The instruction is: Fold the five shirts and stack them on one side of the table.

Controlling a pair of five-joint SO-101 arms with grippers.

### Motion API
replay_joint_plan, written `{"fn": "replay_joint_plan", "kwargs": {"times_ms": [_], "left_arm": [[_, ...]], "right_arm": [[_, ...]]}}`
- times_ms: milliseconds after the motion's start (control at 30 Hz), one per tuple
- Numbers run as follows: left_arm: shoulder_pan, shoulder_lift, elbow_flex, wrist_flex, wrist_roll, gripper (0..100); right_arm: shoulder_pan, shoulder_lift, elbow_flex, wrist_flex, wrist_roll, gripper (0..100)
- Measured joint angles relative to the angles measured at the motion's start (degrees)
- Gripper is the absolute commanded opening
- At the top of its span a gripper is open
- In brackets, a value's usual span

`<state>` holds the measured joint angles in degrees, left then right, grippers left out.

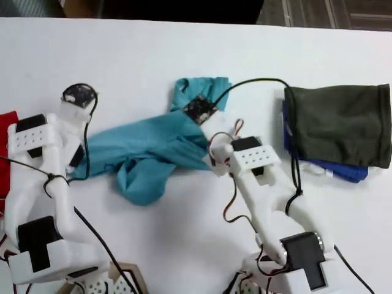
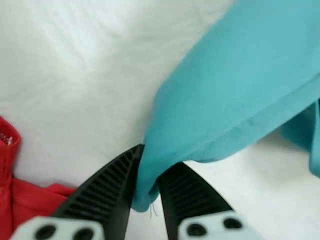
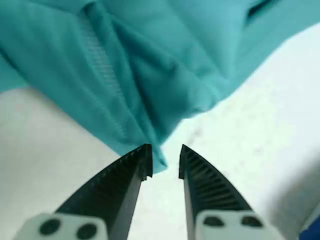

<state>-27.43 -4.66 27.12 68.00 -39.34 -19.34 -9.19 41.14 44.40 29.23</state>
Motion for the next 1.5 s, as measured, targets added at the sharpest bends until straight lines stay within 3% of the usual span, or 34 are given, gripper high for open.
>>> {"fn": "replay_joint_plan", "kwargs": {"times_ms": [633, 767, 1100, 1267, 1500], "left_arm": [[0.0, 0.0, 0.09, 0.0, 0.18, 3], [0.0, 0.0, 0.09, 0.0, 0.18, 3], [0.0, 0.0, 0.09, 0.18, 0.18, 3], [0.0, 0.0, 0.09, 0.18, 0.18, 3], [0.0, 0.0, 0.09, 0.18, 0.18, 3]], "right_arm": [[0.53, 12.48, -4.4, -1.23, 0.0, 9.4], [0.53, 12.48, -4.84, 1.23, 0.0, 1.3], [0.53, 12.48, -5.36, 6.68, -0.09, 4.7], [0.09, 11.43, -5.54, 10.02, -0.09, 13.2], [-2.55, 2.73, -4.66, 14.15, 0.0, 12.3]]}}
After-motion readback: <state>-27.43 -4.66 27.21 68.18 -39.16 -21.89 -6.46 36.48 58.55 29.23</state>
